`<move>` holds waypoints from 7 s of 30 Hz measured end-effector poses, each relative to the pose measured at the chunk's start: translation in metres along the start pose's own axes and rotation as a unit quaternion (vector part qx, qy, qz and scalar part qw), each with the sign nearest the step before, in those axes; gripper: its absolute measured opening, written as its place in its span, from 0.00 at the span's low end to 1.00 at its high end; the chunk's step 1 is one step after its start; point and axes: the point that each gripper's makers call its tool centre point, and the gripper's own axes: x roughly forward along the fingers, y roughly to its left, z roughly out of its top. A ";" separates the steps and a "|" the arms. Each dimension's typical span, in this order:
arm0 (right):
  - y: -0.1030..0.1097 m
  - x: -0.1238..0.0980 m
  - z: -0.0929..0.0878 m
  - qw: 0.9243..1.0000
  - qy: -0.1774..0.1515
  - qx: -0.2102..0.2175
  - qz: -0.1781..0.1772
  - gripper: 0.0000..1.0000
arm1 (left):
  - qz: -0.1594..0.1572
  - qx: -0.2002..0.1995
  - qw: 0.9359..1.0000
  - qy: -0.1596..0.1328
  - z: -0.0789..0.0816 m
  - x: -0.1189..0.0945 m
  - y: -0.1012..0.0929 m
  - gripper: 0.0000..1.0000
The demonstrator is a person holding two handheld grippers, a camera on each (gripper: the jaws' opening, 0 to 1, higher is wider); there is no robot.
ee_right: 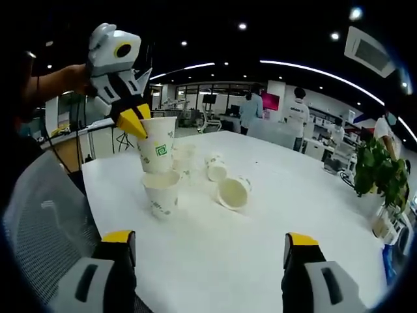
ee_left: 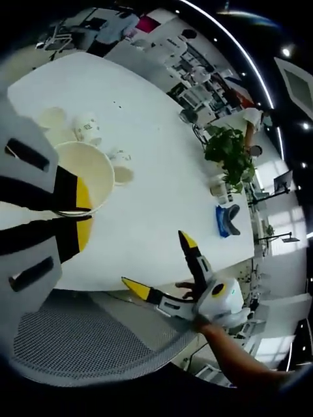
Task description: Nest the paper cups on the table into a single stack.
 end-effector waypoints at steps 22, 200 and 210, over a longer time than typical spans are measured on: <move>-0.001 0.000 -0.001 1.000 0.003 0.001 -0.005 0.95 | -0.023 -0.001 1.000 0.016 -0.024 0.035 -0.005 0.00; 0.010 0.000 0.003 1.000 0.012 -0.013 0.009 0.95 | -0.036 -0.021 0.999 0.007 -0.010 0.027 0.003 0.00; 0.004 0.000 0.002 1.000 0.012 -0.007 -0.002 0.94 | -0.051 -0.054 0.997 0.018 -0.033 0.052 -0.005 0.00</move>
